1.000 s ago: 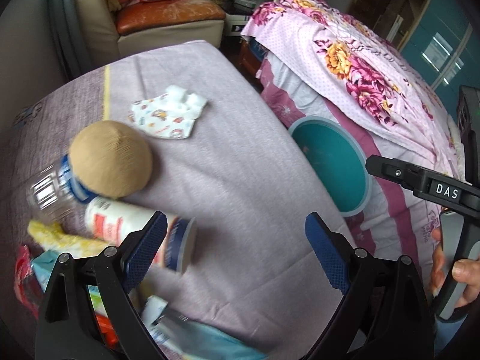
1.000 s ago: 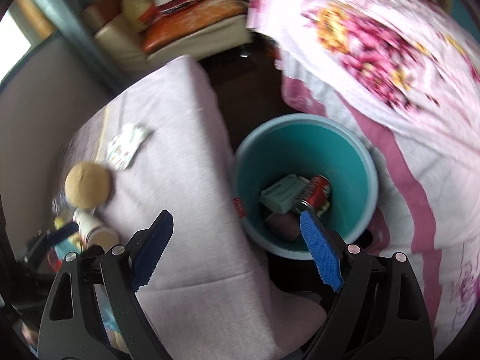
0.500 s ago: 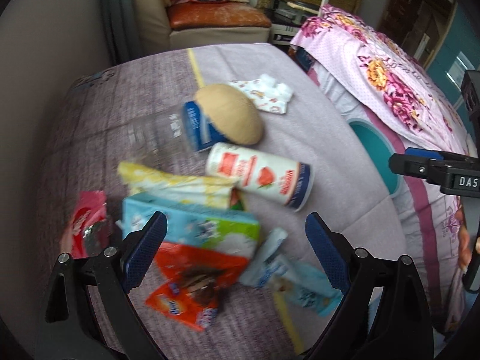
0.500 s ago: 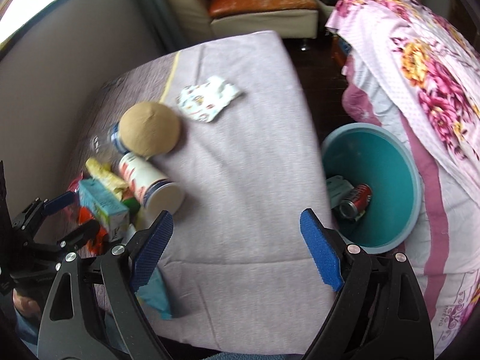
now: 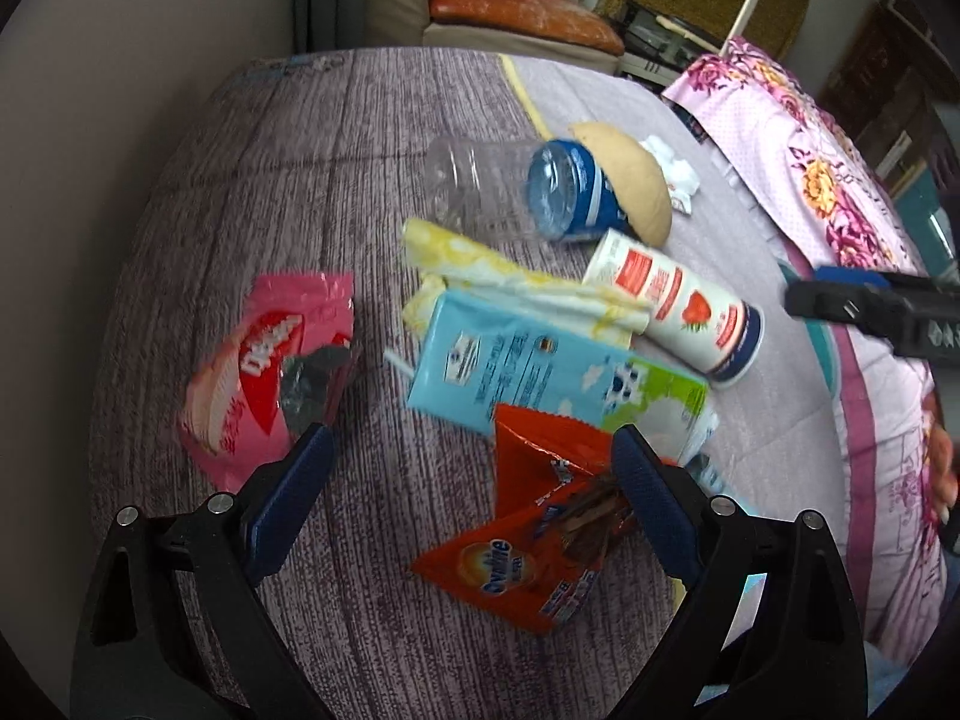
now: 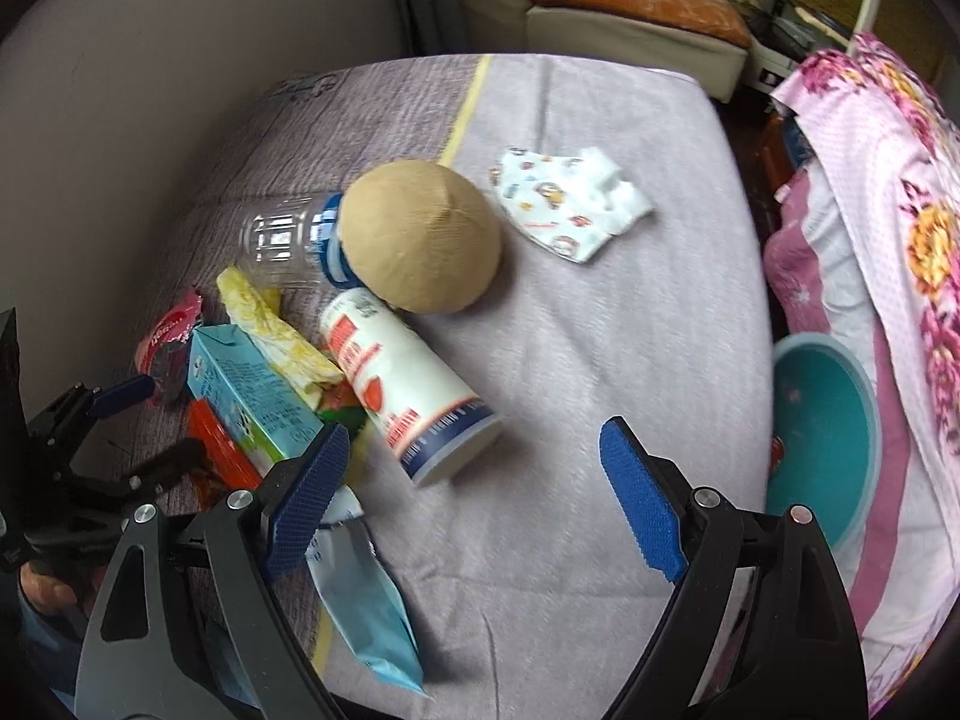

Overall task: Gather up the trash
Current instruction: 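Grasp the white strawberry drink can with the right tool while the left tool grasps the Ovaltine wrapper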

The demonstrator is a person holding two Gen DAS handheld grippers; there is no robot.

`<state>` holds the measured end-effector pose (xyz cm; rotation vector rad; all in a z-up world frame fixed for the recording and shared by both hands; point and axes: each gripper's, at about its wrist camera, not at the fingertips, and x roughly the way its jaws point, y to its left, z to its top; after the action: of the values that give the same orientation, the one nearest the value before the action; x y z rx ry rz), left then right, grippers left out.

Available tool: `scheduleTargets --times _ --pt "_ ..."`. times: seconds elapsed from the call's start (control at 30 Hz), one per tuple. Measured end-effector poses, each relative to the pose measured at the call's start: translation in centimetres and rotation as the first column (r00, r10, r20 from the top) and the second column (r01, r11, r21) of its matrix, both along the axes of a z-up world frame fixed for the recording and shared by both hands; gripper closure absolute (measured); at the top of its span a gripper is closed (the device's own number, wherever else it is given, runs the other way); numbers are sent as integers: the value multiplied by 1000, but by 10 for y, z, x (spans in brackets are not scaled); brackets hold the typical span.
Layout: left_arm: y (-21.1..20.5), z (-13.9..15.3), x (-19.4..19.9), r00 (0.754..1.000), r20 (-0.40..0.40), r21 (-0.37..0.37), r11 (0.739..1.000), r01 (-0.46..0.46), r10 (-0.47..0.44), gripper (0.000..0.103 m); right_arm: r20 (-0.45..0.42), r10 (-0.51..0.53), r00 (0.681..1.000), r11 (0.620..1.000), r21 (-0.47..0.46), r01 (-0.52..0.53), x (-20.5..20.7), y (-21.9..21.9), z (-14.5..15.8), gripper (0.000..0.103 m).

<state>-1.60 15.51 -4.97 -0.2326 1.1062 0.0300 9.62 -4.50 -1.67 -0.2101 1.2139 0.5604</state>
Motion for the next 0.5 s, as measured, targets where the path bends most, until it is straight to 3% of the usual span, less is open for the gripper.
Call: scheduleTargets --times 0.03,0.13,0.4,0.5 --pt "-1 -3 -1 1000 -6 -6 1000 12 -12 9 -5 19 1000 1000 -1 -19 1 7 -2 33" --pt "-3 -8 -8 999 -18 -20 998 51 -51 9 -35 81 996 997 -7 -81 7 28 -12 41" --pt "-3 -15 -24 986 -27 -51 986 161 -162 9 -86 140 986 987 -63 -145 15 51 -40 41" --pt "-9 -22 -26 976 -50 -45 977 208 -210 9 -104 146 984 985 -76 -154 9 46 -47 47"
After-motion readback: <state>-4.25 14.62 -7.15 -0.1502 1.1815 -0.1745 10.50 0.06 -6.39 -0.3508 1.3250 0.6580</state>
